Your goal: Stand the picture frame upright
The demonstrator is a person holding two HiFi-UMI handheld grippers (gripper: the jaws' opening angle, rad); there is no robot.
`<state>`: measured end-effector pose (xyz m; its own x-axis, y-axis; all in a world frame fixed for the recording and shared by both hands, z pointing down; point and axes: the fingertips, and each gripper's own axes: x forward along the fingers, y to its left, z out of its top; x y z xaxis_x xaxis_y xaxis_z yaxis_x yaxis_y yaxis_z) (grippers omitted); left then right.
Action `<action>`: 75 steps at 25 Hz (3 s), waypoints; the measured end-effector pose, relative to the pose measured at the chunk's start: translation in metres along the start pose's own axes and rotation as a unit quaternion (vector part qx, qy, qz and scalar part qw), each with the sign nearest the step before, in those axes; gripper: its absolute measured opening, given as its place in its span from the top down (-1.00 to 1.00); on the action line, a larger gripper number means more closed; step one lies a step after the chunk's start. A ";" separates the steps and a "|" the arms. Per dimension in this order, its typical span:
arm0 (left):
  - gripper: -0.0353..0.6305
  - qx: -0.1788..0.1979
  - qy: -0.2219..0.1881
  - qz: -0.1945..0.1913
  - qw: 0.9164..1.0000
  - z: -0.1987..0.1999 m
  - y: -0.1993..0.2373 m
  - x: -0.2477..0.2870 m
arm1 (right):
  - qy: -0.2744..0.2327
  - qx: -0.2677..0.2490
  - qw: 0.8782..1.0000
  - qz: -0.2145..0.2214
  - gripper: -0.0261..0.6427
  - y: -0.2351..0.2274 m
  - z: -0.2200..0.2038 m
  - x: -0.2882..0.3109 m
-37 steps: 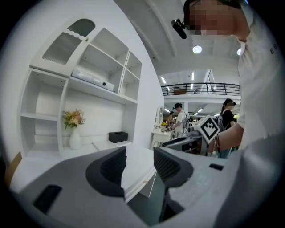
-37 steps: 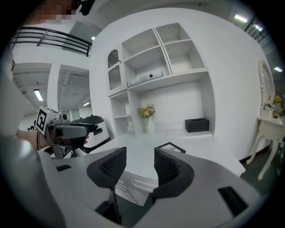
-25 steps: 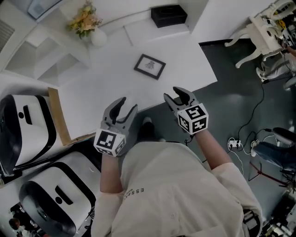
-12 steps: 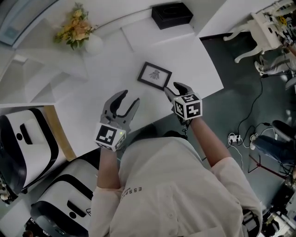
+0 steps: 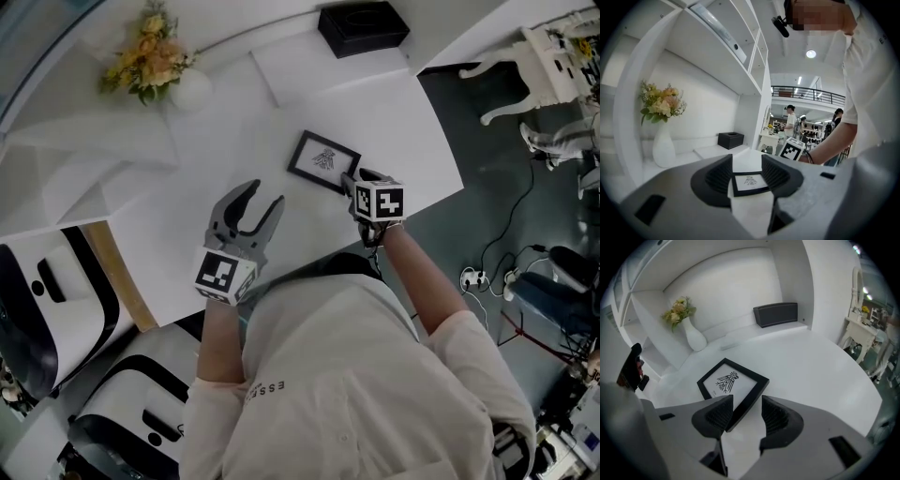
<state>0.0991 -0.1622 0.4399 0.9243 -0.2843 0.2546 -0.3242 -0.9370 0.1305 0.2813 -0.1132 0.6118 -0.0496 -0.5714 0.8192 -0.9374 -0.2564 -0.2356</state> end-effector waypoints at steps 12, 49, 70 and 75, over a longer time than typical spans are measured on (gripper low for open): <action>0.36 -0.004 0.010 0.024 1.000 -0.001 -0.003 0.005 | 0.038 -0.001 0.999 0.010 0.45 -0.002 -0.003 0.010; 0.36 -0.063 0.051 0.161 0.984 -0.060 -0.121 -0.028 | 0.099 -0.273 0.942 0.166 0.46 0.004 -0.084 -0.043; 0.36 -0.194 0.111 0.144 0.964 -0.168 -0.184 0.001 | 0.128 -0.397 0.876 0.243 0.46 -0.018 -0.111 -0.066; 0.36 -0.307 0.093 0.133 0.938 -0.198 -0.191 0.007 | 0.128 -0.400 0.874 0.245 0.46 -0.020 -0.112 -0.065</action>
<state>0.1274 0.0548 0.6066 0.7613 -0.3974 0.5123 -0.6463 -0.5285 0.5504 0.2646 0.0160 0.6217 -0.4919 -0.2414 0.8365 -0.7187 0.6549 -0.2336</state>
